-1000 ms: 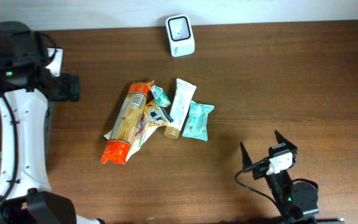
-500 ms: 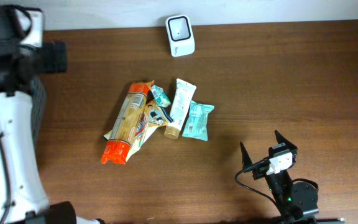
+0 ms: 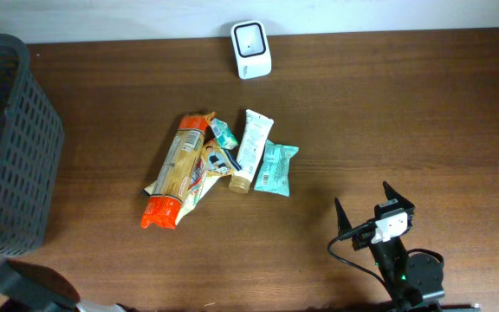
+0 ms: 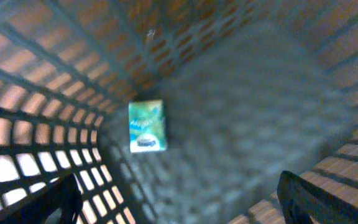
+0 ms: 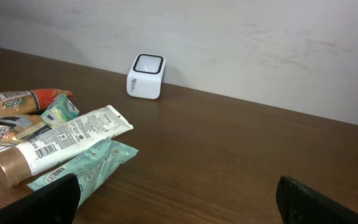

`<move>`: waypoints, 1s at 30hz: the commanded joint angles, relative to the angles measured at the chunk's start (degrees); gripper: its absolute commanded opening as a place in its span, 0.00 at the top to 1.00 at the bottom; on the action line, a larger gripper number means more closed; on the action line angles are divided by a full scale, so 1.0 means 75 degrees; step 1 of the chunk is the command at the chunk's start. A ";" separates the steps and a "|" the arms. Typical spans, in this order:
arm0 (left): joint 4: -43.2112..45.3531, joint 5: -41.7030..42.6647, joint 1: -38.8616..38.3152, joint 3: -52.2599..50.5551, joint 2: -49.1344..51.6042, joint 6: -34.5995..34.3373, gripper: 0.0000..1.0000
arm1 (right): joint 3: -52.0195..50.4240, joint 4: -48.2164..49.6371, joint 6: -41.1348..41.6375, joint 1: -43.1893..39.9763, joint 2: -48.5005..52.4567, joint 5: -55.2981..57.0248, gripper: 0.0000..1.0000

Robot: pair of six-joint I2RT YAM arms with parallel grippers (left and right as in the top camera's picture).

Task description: Scan the item barcode

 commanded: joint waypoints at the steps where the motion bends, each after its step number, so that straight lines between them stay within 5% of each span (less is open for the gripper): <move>1: 0.0638 -0.0399 0.0376 -0.1107 0.0507 0.0338 0.04 | -0.0070 -0.0003 -0.0003 -0.0050 -0.0029 -0.0032 0.01; 12: 0.1661 -0.0423 0.0612 -0.1623 0.1492 0.1419 0.02 | -0.0070 -0.0003 -0.0003 -0.0050 -0.0029 -0.0032 0.01; 18: 0.1891 -0.0420 0.0959 -0.1623 0.2186 0.1751 0.10 | -0.0070 -0.0003 0.0000 -0.0050 -0.0029 -0.0032 0.01; 24: 0.2326 -0.0417 0.0988 -0.1626 0.2850 0.1749 0.33 | -0.0070 -0.0003 -0.0003 -0.0050 -0.0029 -0.0032 0.01; 28: 0.2477 -0.0417 0.0988 -0.1626 0.3040 0.1749 0.78 | -0.0070 -0.0003 -0.0003 -0.0050 -0.0029 -0.0032 0.01; 30: 0.2515 -0.0417 0.0988 -0.1626 0.3040 0.1749 0.93 | -0.0070 -0.0003 -0.0003 -0.0050 -0.0029 -0.0032 0.01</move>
